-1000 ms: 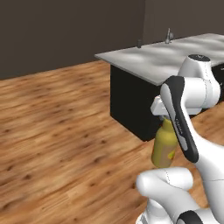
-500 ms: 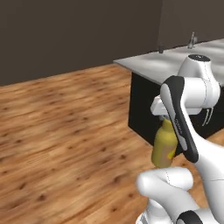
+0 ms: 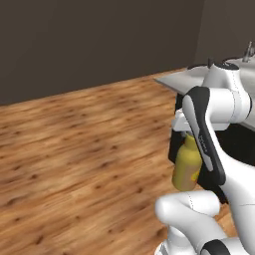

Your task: There is a wine glass and glass cup on the dining counter. Place the wine bottle next to the wine glass and the juice bottle next to the glass cup.

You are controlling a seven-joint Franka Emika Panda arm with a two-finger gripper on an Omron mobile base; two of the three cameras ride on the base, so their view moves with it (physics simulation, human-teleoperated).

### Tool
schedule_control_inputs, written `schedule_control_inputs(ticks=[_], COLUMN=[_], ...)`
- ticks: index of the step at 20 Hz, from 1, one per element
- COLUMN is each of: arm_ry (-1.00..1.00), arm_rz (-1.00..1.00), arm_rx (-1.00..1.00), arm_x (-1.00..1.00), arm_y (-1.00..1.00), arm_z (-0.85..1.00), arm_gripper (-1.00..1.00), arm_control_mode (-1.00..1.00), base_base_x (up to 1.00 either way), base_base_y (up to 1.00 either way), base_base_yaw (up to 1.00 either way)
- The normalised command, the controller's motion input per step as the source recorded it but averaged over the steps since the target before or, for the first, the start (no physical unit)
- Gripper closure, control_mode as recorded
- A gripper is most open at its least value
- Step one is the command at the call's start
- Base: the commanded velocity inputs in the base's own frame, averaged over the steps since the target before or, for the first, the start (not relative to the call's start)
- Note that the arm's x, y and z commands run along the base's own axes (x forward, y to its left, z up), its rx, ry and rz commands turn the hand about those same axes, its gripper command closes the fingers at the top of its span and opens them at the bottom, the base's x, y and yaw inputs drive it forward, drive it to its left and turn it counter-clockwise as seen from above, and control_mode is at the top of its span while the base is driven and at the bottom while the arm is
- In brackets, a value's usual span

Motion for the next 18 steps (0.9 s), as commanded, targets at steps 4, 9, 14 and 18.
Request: schedule_control_inputs(ticks=[4, 9, 14, 18], arm_ry=[0.00, 0.00, 0.00, 0.00], arm_rz=[0.00, 0.00, 0.00, 0.00], arm_rx=[0.00, 0.00, 0.00, 0.00], arm_x=[0.00, 0.00, 0.00, 0.00], arm_y=[0.00, 0.00, 0.00, 0.00], arm_z=[0.00, 0.00, 0.00, 0.00], arm_gripper=[1.00, 1.00, 1.00, 1.00], arm_control_mode=[1.00, 1.00, 1.00, 1.00], base_base_x=[0.94, 0.94, 0.94, 0.94], base_base_y=[0.24, 0.24, 0.22, 0.19], base_base_yaw=[0.09, 0.09, 0.08, 0.07])
